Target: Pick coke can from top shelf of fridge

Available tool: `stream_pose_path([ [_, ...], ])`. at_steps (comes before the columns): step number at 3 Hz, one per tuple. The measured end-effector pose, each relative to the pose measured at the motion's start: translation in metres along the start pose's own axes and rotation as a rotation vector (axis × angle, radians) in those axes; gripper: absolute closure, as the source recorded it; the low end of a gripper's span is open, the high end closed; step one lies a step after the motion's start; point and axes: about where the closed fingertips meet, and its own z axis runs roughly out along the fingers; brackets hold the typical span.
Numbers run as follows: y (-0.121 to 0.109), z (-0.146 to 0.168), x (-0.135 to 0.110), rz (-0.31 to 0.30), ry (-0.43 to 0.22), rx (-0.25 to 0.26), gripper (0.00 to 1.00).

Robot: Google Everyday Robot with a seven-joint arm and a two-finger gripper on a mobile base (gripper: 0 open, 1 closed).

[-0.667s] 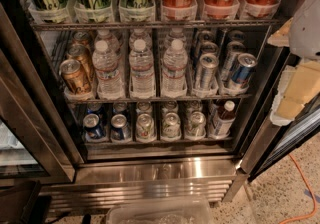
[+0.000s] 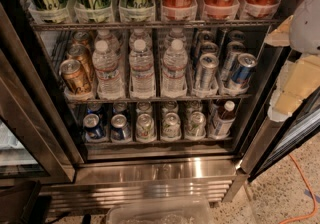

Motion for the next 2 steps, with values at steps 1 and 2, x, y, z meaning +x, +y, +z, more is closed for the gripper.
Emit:
stream_pose_path([
  [1,-0.0009,-0.0008,-0.004,-0.003,-0.011,0.007,0.0],
  [2,0.0003,-0.0027,-0.007,0.001,-0.019,0.026,0.0],
])
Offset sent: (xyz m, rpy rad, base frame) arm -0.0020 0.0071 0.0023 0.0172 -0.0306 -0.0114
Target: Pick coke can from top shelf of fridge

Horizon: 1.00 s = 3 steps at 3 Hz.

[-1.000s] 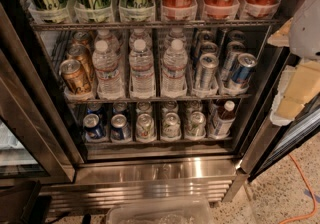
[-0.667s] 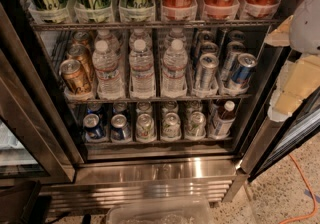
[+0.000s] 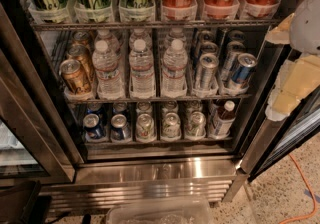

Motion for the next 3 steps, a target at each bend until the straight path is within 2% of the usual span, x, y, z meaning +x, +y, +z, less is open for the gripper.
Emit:
stream_pose_path([
  [1,0.02,-0.001,-0.003,0.106,-0.087,0.036,0.0],
  [2,0.041,0.001,-0.012,0.259,-0.237,0.087,0.0],
  [3,0.041,0.0,-0.027,0.354,-0.386,0.159,0.0],
])
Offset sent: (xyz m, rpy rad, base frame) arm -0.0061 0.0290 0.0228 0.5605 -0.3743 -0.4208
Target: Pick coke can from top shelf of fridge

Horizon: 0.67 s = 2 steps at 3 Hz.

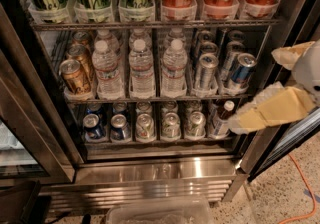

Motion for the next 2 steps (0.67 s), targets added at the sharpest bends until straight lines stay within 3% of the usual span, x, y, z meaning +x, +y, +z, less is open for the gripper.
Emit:
stream_pose_path([
  [1,-0.017,0.004,-0.023,0.06,-0.143,0.09,0.0],
  [2,-0.056,0.0,-0.052,0.105,-0.277,0.222,0.0],
])
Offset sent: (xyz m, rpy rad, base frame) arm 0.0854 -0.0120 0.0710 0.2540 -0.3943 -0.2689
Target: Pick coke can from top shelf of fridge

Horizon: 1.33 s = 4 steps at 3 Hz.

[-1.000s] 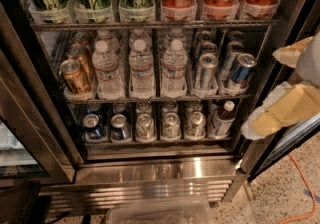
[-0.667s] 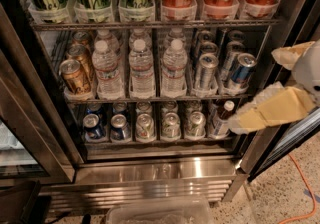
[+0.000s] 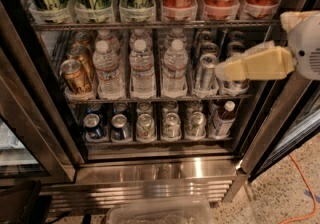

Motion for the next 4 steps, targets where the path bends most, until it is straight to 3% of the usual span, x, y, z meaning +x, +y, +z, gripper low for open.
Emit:
stream_pose_path([
  [1,-0.02,0.003,-0.021,0.01,-0.052,0.019,0.0],
  [2,-0.02,0.003,-0.021,0.01,-0.052,0.019,0.0],
  [3,-0.019,0.012,-0.026,0.017,-0.105,0.042,0.0],
  [4,-0.021,0.023,-0.044,0.006,-0.207,0.093,0.0],
])
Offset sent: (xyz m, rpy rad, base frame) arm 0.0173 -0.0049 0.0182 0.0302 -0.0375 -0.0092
